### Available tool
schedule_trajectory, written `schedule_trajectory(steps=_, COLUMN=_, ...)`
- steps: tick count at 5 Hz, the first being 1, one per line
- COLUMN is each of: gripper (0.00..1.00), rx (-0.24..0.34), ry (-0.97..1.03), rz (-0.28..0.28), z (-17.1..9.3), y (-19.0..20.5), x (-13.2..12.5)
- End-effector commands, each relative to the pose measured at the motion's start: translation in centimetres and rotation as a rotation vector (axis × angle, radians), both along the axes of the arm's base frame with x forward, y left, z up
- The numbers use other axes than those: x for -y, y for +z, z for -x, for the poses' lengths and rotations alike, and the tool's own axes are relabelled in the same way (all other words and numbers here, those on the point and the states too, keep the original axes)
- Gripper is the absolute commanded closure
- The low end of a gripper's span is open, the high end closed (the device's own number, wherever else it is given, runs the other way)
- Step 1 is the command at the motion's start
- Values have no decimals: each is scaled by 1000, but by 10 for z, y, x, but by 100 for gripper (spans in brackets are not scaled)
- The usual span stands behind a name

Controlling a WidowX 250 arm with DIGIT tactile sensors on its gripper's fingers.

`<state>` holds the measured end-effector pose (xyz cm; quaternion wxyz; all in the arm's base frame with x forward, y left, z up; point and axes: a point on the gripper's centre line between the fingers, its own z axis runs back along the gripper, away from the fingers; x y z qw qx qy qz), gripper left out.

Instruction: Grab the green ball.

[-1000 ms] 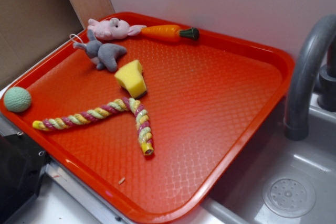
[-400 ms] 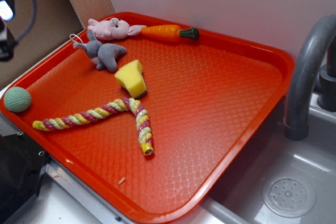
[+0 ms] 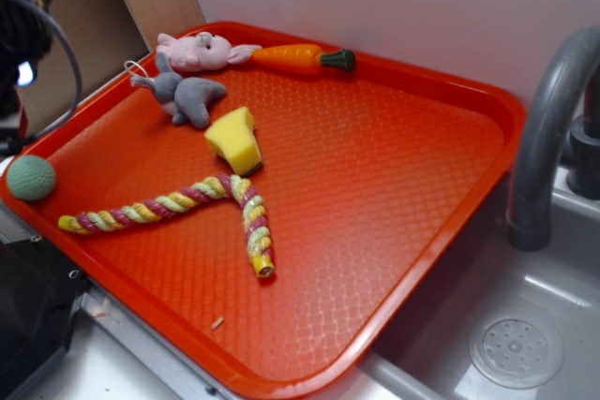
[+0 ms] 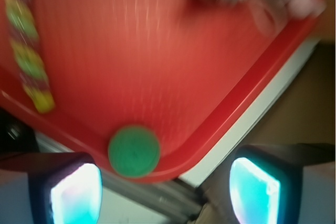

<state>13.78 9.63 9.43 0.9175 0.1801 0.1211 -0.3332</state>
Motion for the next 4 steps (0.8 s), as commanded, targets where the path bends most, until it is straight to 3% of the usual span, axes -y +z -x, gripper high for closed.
schedule_trajectory(steps=1, gripper=0, rx=-215, ry=12, rz=-30, z=15, y=-29, x=-16)
schedule_trajectory(steps=3, gripper=0, rx=-308, ry=85, rz=-49, z=24, y=-45, x=-19)
schedule_trajectory(steps=4, gripper=0, rx=-333, ry=134, rz=-22, z=26, y=-55, x=-17)
